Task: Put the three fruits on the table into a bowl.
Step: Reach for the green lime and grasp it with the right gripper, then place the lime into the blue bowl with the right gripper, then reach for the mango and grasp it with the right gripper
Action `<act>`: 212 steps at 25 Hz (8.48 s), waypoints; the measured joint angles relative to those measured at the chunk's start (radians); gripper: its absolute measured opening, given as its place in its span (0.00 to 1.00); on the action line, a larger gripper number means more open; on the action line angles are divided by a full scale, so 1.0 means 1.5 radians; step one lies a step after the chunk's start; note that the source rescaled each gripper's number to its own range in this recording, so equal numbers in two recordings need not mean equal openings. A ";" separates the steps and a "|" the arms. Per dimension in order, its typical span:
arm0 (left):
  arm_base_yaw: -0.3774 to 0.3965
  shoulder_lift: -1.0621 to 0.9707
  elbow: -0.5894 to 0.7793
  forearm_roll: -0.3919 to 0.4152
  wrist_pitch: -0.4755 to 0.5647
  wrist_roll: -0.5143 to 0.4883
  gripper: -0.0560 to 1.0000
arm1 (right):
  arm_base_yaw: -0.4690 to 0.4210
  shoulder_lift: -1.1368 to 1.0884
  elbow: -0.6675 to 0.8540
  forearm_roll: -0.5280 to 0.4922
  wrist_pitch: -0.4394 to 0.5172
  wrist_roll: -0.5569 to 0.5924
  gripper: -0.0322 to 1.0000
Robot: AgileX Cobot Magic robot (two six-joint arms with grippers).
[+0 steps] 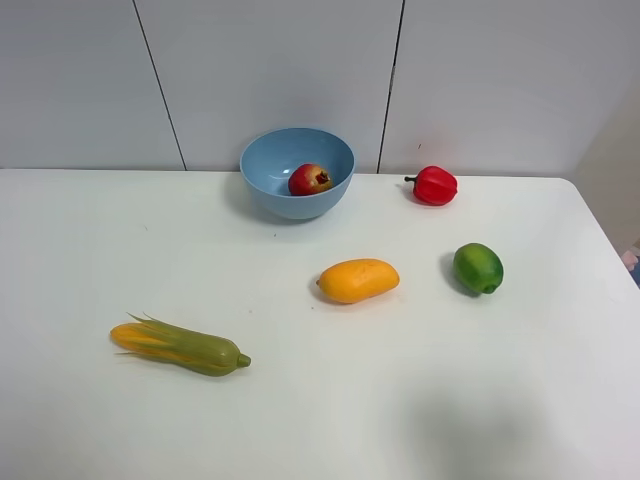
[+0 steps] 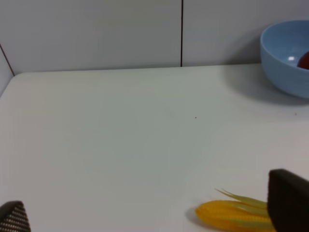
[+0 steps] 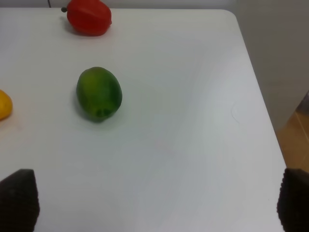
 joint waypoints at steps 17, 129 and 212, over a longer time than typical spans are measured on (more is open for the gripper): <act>0.000 -0.001 0.013 -0.014 0.071 -0.007 0.97 | 0.000 0.000 0.000 0.000 0.000 0.000 1.00; 0.000 -0.001 0.015 -0.014 0.079 -0.007 0.98 | 0.083 1.331 -0.415 0.100 -0.290 -0.138 0.07; 0.000 -0.001 0.015 -0.014 0.080 -0.007 0.98 | 0.419 1.286 -0.680 0.035 0.105 -0.669 1.00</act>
